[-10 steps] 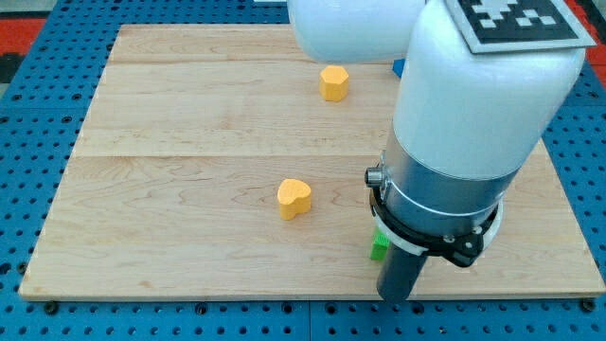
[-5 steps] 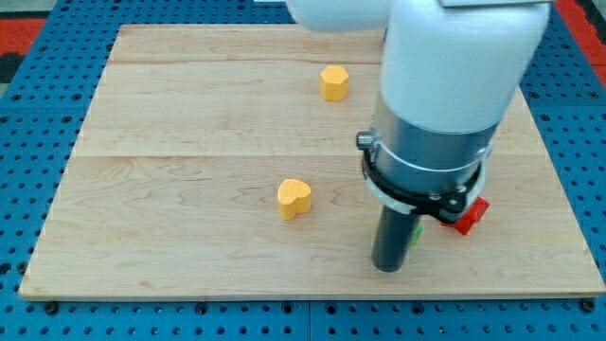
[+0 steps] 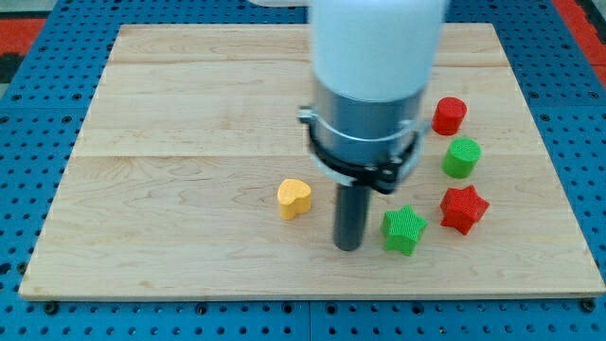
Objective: Move the green star to the bottom right of the red star
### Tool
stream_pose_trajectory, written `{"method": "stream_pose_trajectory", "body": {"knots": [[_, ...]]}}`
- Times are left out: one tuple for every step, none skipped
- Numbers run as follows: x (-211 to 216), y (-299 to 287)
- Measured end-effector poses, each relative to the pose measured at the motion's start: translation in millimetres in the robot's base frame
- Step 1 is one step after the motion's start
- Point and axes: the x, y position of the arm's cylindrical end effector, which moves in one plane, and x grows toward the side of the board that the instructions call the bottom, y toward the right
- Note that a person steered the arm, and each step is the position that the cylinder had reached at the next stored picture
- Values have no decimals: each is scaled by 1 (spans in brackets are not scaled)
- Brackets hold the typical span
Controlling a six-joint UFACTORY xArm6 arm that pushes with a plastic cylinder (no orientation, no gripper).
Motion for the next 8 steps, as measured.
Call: {"method": "stream_pose_trajectory", "body": {"knots": [[2, 19], [-9, 10], [-22, 11], [-31, 14], [-28, 27], [3, 48], [22, 62], [26, 77]]}}
